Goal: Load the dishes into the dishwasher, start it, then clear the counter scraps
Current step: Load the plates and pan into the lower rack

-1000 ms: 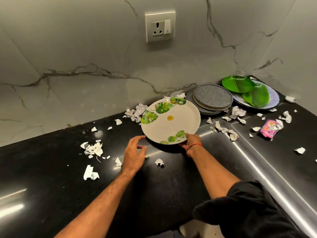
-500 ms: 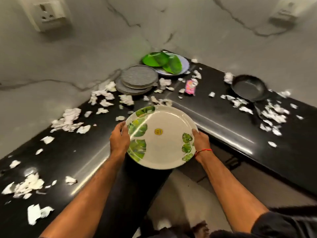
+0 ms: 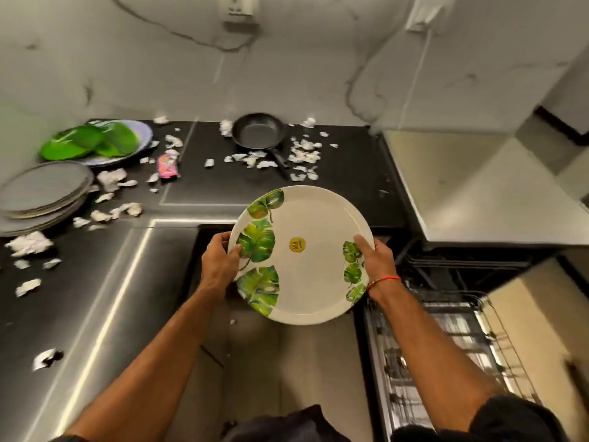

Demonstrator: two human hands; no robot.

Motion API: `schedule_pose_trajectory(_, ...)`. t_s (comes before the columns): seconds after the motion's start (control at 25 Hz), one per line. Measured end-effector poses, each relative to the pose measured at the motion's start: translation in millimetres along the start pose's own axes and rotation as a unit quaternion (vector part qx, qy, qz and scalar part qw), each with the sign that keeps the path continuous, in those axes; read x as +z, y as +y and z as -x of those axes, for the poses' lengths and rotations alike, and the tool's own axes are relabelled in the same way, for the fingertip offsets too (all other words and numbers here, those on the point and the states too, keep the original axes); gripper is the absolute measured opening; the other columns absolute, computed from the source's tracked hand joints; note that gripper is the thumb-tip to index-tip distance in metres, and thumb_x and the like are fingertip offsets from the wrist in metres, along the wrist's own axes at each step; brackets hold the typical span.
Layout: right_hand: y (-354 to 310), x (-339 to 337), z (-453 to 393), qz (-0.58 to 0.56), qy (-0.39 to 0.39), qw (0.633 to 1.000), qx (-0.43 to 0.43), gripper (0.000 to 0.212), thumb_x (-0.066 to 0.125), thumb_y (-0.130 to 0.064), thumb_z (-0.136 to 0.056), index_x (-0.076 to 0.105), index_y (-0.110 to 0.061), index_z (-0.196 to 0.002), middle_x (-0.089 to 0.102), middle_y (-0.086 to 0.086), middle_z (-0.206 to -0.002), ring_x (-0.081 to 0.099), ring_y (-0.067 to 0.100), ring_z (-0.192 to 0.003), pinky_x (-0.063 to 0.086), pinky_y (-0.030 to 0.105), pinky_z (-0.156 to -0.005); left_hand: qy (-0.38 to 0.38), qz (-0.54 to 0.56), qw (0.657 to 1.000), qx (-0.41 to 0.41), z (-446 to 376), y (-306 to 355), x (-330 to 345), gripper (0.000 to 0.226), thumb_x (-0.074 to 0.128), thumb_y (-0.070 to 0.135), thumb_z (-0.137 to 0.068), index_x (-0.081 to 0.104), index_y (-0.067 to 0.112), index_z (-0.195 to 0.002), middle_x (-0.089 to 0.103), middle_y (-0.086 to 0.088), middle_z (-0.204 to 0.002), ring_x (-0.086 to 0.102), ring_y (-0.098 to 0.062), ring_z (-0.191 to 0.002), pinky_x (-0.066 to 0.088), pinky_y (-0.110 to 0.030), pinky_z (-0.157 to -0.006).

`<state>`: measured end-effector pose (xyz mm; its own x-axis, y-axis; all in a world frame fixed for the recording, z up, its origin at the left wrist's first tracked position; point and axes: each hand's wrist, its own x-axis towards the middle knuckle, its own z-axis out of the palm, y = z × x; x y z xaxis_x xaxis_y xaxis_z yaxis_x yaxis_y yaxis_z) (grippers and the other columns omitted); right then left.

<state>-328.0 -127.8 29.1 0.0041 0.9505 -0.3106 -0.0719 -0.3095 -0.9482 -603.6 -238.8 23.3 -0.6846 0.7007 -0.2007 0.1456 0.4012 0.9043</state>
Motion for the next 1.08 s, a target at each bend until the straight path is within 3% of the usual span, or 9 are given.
schedule_pose_trajectory(0.2, -1.8, -153.3, 2.3, -0.033, 0.08, 0.996, 0.021, 0.004, 0.067, -0.015, -0.09, 0.069, -0.013, -0.088, 0.072, 0.012, -0.086, 0.068, 0.025, -0.071, 0.059, 0.034, -0.064, -0.088, -0.023, 0.996, 0.023, 67.3, 31.8, 121.1, 0.029, 0.067, 0.016, -0.096, 0.059, 0.02, -0.123, 0.07, -0.003, -0.111, 0.071, -0.021, -0.099, 0.061, -0.047, -0.087)
schedule_pose_trajectory(0.36, 12.0, -259.7, 16.7, -0.047, 0.142, 0.988, 0.029, 0.005, 0.063, -0.014, -0.092, 0.067, -0.017, -0.09, 0.071, 0.009, -0.084, 0.068, 0.023, -0.071, 0.054, 0.028, -0.056, -0.145, -0.06, 0.987, 0.033, 112.8, 45.3, 206.5, 0.028, 0.067, 0.018, -0.095, 0.063, 0.017, -0.123, 0.072, -0.004, -0.109, 0.071, -0.021, -0.096, 0.061, -0.046, -0.086)
schedule_pose_trajectory(0.44, 21.9, -310.1, 22.0, -0.043, 0.179, 0.982, 0.033, 0.007, 0.061, -0.013, -0.093, 0.066, -0.017, -0.094, 0.07, 0.008, -0.088, 0.066, 0.024, -0.074, 0.052, 0.027, -0.059, -0.169, -0.076, 0.982, 0.045, 135.1, 51.4, 245.6, 0.024, 0.067, 0.019, -0.095, 0.067, 0.016, -0.119, 0.074, -0.003, -0.106, 0.071, -0.02, -0.094, 0.061, -0.046, -0.085)
schedule_pose_trajectory(0.52, 33.2, -354.4, 27.0, -0.027, 0.218, 0.975, 0.036, 0.013, 0.059, -0.011, -0.093, 0.067, -0.012, -0.103, 0.067, 0.009, -0.089, 0.062, 0.024, -0.074, 0.05, 0.028, -0.063, -0.201, -0.098, 0.973, 0.058, 153.6, 56.4, 280.8, 0.022, 0.068, 0.019, -0.095, 0.07, 0.017, -0.116, 0.074, 0.0, -0.1, 0.071, -0.016, -0.088, 0.063, -0.041, -0.074)
schedule_pose_trajectory(0.64, 53.9, -408.5, 36.4, -0.029, 0.268, 0.963, 0.025, 0.015, 0.061, -0.01, -0.091, 0.069, -0.017, -0.103, 0.069, 0.006, -0.088, 0.063, 0.023, -0.076, 0.053, 0.032, -0.069, -0.275, -0.141, 0.948, 0.081, 169.6, 61.6, 331.6, 0.019, 0.072, 0.017, -0.093, 0.069, 0.017, -0.111, 0.072, 0.003, -0.094, 0.072, -0.014, -0.079, 0.059, -0.03, -0.052)
schedule_pose_trajectory(0.72, 71.2, -440.2, 44.2, -0.014, 0.314, 0.949, 0.018, 0.016, 0.065, -0.011, -0.091, 0.069, -0.023, -0.099, 0.072, 0.007, -0.095, 0.065, 0.022, -0.083, 0.054, 0.032, -0.075, -0.316, -0.183, 0.926, 0.096, 173.7, 67.8, 374.9, 0.016, 0.073, 0.014, -0.091, 0.066, 0.018, -0.106, 0.071, 0.003, -0.092, 0.072, -0.017, -0.079, 0.06, -0.032, -0.052)
schedule_pose_trajectory(0.84, 97.1, -483.2, 49.9, 0.002, 0.361, 0.931, 0.044, 0.019, 0.068, -0.012, -0.09, 0.071, -0.014, -0.109, 0.073, 0.013, -0.1, 0.066, 0.025, -0.088, 0.057, 0.043, -0.082, -0.376, -0.235, 0.888, 0.123, 179.2, 75.1, 449.2, 0.016, 0.074, 0.011, -0.09, 0.062, 0.017, -0.099, 0.071, -0.002, -0.092, 0.069, -0.017, -0.071, 0.058, -0.031, -0.047)
schedule_pose_trajectory(0.96, 113.0, -520.3, 50.0, 0.017, 0.419, 0.904, 0.088, 0.01, 0.07, -0.013, -0.087, 0.074, -0.015, -0.097, 0.073, 0.021, -0.093, 0.068, 0.036, -0.083, 0.055, 0.058, -0.083, -0.431, -0.268, 0.851, 0.135, 187.7, 85.7, 526.2, 0.019, 0.078, 0.01, -0.086, 0.062, 0.014, -0.095, 0.07, -0.007, -0.092, 0.071, -0.026, -0.074, 0.063, -0.042, -0.059)
schedule_pose_trajectory(1.08, 121.2, -554.9, 39.2, 0.044, 0.479, 0.867, 0.126, 0.009, 0.074, -0.019, -0.085, 0.075, -0.015, -0.093, 0.073, 0.016, -0.085, 0.068, 0.036, -0.082, 0.055, 0.056, -0.081, -0.48, -0.303, 0.801, 0.19, 193.7, 92.8, 605.5, 0.024, 0.085, 0.014, -0.078, 0.063, 0.014, -0.089, 0.071, -0.006, -0.086, 0.071, -0.031, -0.081, 0.06, -0.046, -0.076)
